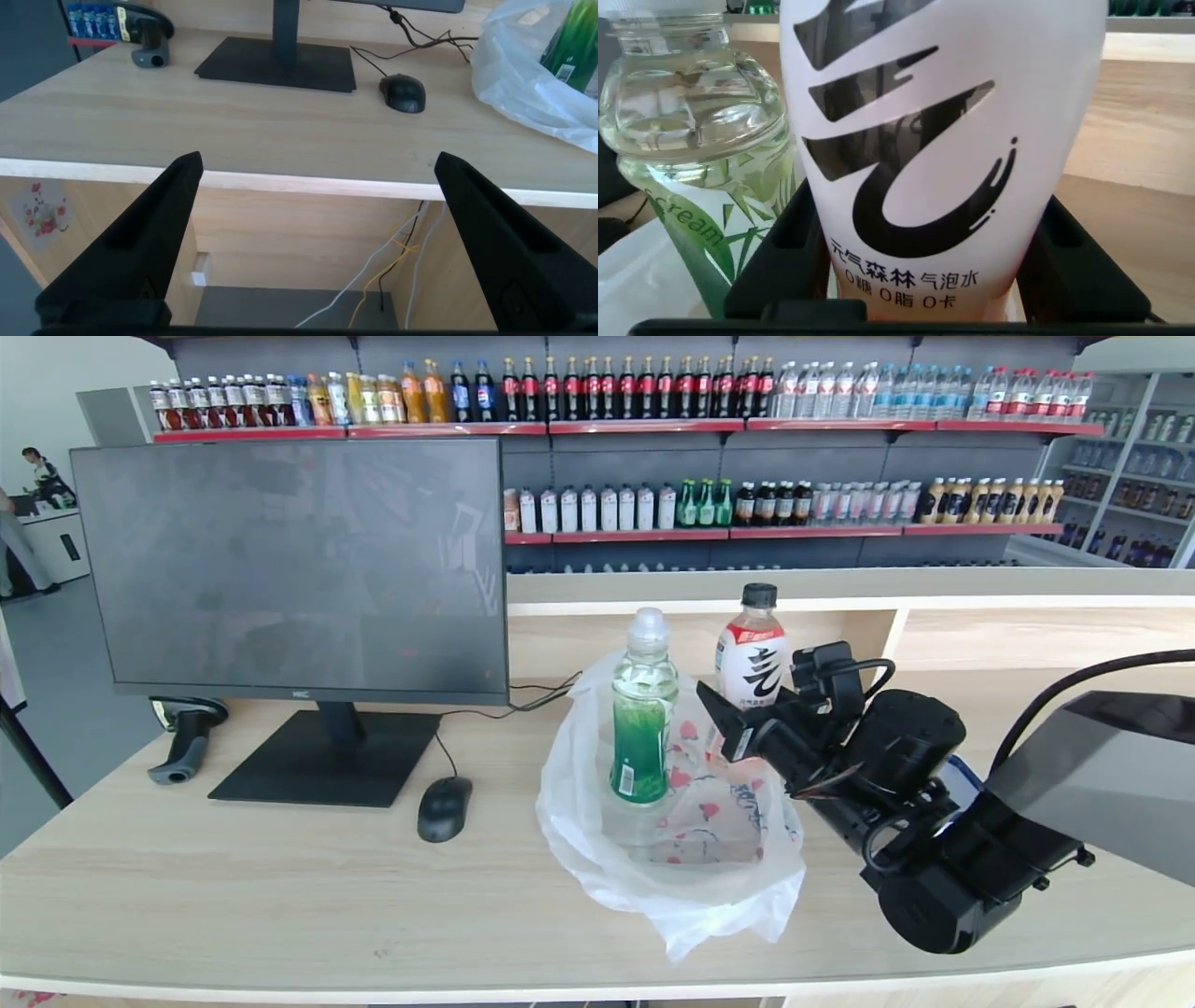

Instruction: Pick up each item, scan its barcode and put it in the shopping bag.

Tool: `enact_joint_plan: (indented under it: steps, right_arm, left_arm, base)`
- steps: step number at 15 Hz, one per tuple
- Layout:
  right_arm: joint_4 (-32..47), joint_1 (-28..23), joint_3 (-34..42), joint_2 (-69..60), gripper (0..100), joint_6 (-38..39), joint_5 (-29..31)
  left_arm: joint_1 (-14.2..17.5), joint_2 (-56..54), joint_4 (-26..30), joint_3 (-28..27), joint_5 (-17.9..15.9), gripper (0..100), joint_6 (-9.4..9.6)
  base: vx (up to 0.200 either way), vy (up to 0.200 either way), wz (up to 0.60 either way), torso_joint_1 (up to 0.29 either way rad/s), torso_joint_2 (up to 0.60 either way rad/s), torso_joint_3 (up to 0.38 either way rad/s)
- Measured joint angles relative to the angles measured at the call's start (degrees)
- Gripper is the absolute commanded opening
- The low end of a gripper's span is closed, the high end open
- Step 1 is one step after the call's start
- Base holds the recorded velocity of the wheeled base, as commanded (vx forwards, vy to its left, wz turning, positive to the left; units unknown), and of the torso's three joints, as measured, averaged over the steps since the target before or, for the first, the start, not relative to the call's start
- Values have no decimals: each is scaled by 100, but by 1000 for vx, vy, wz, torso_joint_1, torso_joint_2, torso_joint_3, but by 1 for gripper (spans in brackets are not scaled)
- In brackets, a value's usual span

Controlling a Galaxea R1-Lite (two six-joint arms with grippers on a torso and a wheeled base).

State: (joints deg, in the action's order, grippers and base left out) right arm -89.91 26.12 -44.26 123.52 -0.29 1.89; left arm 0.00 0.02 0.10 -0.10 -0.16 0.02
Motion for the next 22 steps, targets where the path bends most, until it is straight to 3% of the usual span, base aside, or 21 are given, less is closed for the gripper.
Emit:
enact_joint_plan:
  steps: [9, 22]
  right_arm:
    - [-4, -101, -521, 581, 0, 7, -1]
    - [-37, 5, -245, 783, 0, -2, -6]
  left_arm:
    - [0, 0, 0, 0, 2, 100, -2]
    - [0, 0, 0, 0, 0, 100, -7]
  base:
    - [0, 0, 0, 0, 0, 0]
    - [0, 0, 0, 0, 0, 0]
